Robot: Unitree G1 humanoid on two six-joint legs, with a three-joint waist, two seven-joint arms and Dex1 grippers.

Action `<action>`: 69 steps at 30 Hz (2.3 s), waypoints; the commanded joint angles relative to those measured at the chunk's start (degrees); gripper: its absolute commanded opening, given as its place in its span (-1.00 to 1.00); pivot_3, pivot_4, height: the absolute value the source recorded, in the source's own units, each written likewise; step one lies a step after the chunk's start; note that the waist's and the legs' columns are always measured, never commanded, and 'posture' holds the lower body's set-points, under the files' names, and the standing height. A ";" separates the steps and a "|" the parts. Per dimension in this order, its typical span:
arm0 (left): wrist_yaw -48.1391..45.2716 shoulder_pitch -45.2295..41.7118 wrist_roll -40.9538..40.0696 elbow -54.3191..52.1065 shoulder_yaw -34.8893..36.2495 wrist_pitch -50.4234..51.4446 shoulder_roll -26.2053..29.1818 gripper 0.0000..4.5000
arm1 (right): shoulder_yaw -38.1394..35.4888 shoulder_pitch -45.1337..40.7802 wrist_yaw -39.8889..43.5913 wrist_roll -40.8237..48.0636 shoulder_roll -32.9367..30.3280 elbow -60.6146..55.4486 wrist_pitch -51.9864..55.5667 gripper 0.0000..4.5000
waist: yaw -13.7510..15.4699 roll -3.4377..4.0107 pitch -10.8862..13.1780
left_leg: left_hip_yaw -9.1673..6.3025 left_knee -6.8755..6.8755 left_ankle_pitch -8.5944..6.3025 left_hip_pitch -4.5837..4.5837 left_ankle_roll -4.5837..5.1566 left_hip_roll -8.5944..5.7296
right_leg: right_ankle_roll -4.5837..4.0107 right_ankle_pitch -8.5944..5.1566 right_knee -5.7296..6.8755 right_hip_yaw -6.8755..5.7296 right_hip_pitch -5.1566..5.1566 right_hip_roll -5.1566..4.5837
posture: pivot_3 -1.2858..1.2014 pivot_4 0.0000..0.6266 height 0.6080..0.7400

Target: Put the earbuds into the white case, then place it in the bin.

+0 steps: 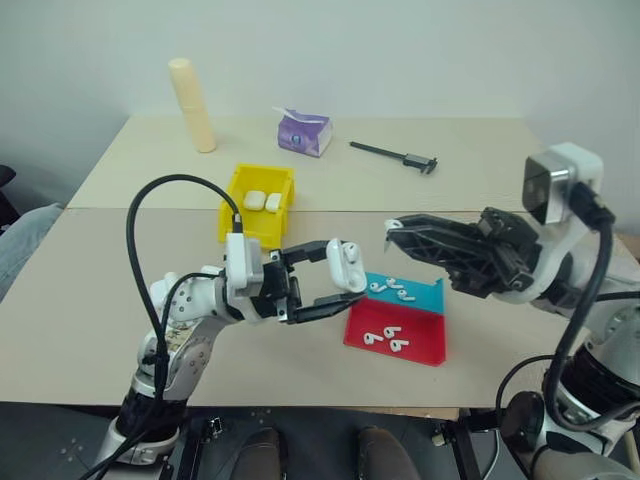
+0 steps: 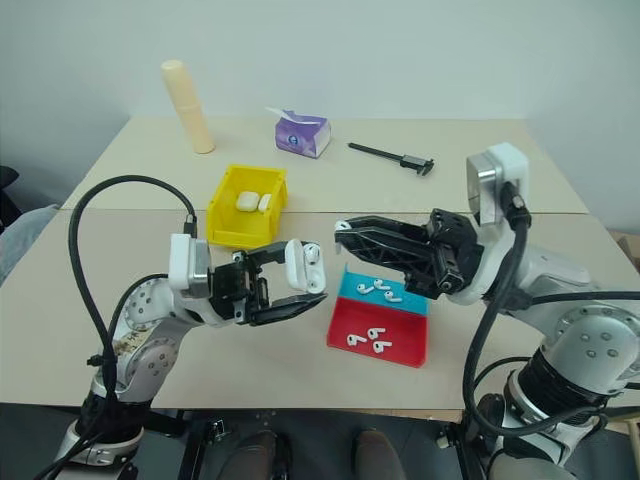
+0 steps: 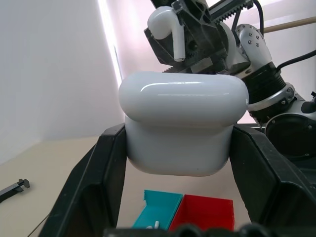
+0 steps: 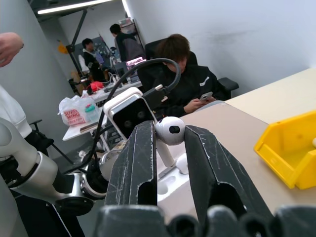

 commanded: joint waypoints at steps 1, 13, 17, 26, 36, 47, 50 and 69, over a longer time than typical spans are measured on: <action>0.71 -1.32 -0.69 -0.44 0.07 -0.31 -1.34 0.25 | 2.28 0.44 -2.91 5.09 -1.69 -0.56 -4.27 -0.71 | 0.00 0.00 0.00 | -0.01 0.00 0.00 -0.01 0.00 0.00 | 0.00 0.00 0.00 0.00 0.00 0.00 | 0.03 -0.52 1.00; 0.46 -0.62 -0.42 -0.72 0.47 -0.67 -2.52 0.25 | 10.81 5.46 -4.68 8.14 -8.26 -1.86 -13.73 -0.71 | 0.03 -0.01 0.01 | -0.06 0.00 0.00 -0.04 0.00 0.00 | 0.02 -0.01 -0.03 -0.01 -0.01 0.01 | 0.03 -0.52 1.00; 0.25 -0.50 -0.30 -0.68 0.45 -1.14 -2.69 0.25 | 12.49 6.61 -4.15 7.56 -10.30 -1.71 -16.19 -0.71 | 0.02 -0.02 0.01 | -0.06 0.00 0.00 -0.07 0.01 0.00 | 0.02 -0.01 -0.05 -0.01 -0.02 0.01 | 0.03 -0.52 1.00; 0.22 -0.39 0.23 -0.56 0.46 -2.08 -3.14 0.25 | 16.74 9.84 -1.95 2.71 -13.43 -3.44 -21.90 -0.71 | 0.05 -0.02 0.01 | -0.09 0.01 0.00 -0.08 0.01 0.00 | 0.02 -0.01 -0.06 -0.02 -0.03 0.01 | 0.03 -0.52 1.00; 0.06 -0.13 0.88 0.02 0.58 -2.68 -3.34 0.25 | 18.82 12.15 1.70 -0.60 -15.93 -4.52 -27.09 -0.15 | 0.10 -0.03 0.02 | -0.10 0.01 0.00 -0.10 0.01 0.00 | 0.03 -0.01 -0.07 -0.03 -0.03 0.01 | 0.03 -0.52 1.00; -3.25 -2.16 2.52 6.34 -0.07 -5.55 -3.16 0.25 | 14.83 8.28 5.59 -0.85 -21.63 0.35 -30.31 -0.15 | 0.07 -0.04 0.02 | -0.10 0.03 0.00 -0.08 0.01 0.00 | 0.03 -0.01 -0.07 -0.03 -0.01 0.01 | 0.03 -0.52 1.00; -3.96 -3.12 2.13 6.93 -0.49 -5.55 -3.84 0.25 | 16.29 6.46 6.82 -3.18 -23.54 1.92 -30.11 -0.15 | 0.14 -0.05 0.02 | -0.10 0.03 0.00 -0.09 0.01 0.00 | 0.03 -0.01 -0.08 -0.04 -0.02 0.01 | 0.03 -0.52 1.00; -4.23 -3.72 3.81 9.55 -0.34 -6.30 -5.21 0.25 | 18.81 12.43 14.60 -16.20 -25.73 -0.98 -38.01 -0.83 | 0.18 -0.05 0.02 | -0.12 0.08 -0.02 -0.18 0.05 -0.01 | 0.07 0.01 -0.10 -0.05 -0.05 0.01 | 0.03 -0.52 1.00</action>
